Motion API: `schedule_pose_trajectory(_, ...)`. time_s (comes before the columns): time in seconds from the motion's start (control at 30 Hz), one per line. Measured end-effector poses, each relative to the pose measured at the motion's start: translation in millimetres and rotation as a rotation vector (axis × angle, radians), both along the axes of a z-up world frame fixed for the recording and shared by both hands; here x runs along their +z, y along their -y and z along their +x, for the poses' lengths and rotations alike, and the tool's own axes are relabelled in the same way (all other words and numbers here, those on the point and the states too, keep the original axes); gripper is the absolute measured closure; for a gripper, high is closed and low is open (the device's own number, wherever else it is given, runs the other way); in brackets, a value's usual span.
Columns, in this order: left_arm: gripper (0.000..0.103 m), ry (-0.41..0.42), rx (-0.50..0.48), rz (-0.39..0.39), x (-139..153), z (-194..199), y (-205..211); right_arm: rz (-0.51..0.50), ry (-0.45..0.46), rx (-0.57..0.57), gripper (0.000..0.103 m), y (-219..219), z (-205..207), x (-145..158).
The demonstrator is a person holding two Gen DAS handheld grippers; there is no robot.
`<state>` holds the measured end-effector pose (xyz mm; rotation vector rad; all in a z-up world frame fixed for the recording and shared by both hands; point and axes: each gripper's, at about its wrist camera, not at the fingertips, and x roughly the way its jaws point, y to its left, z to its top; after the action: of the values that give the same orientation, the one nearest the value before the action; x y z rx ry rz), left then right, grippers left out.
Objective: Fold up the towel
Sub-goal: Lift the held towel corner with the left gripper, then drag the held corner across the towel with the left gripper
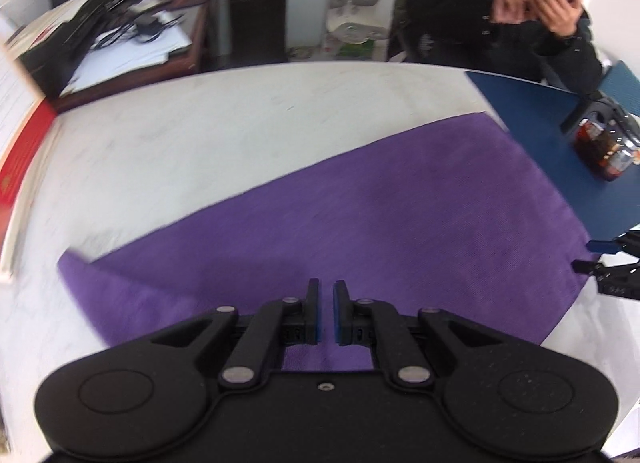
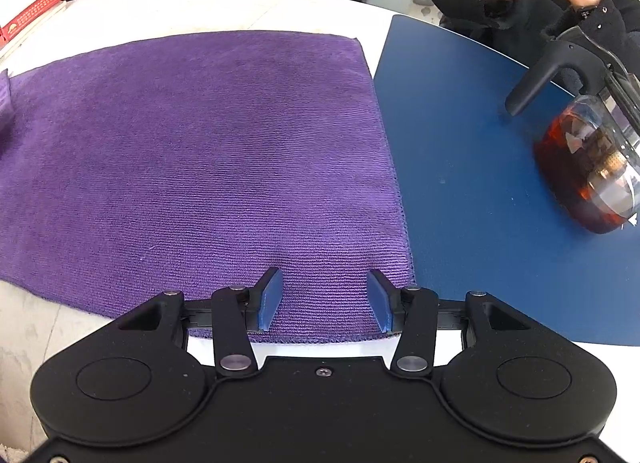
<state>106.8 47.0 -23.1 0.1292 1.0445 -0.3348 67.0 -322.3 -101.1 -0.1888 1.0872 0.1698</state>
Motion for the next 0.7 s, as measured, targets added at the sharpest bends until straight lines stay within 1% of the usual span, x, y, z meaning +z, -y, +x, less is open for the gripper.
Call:
schedule_pose_trajectory(0.17,0.098,0.000,-0.032,0.011,1,5,17,0.002,-0.003,0.008,0.057,0,1,0)
schedule_pose_trajectory(0.23,0.098,-0.017,-0.033,0.034,-2,-1,16,0.003,-0.004,0.010,0.057,0,1,0)
schedule_pose_trajectory(0.3,0.097,-0.038,-0.025,0.062,-7,-9,11,0.005,-0.005,0.012,0.056,1,1,-1)
schedule_pose_trajectory(0.43,0.096,-0.069,0.005,0.091,-19,-29,0,0.020,-0.005,0.003,0.056,3,-1,-1)
schedule_pose_trajectory(0.53,0.095,-0.070,0.033,0.114,-28,-44,-7,0.020,-0.005,0.005,0.054,4,-3,-1)
schedule_pose_trajectory(0.57,0.093,-0.067,0.045,0.116,-29,-47,-10,0.018,-0.008,0.007,0.054,4,-2,0)
schedule_pose_trajectory(0.7,0.086,-0.066,0.098,0.067,-33,-60,-25,0.005,-0.016,0.017,0.052,3,-3,2)
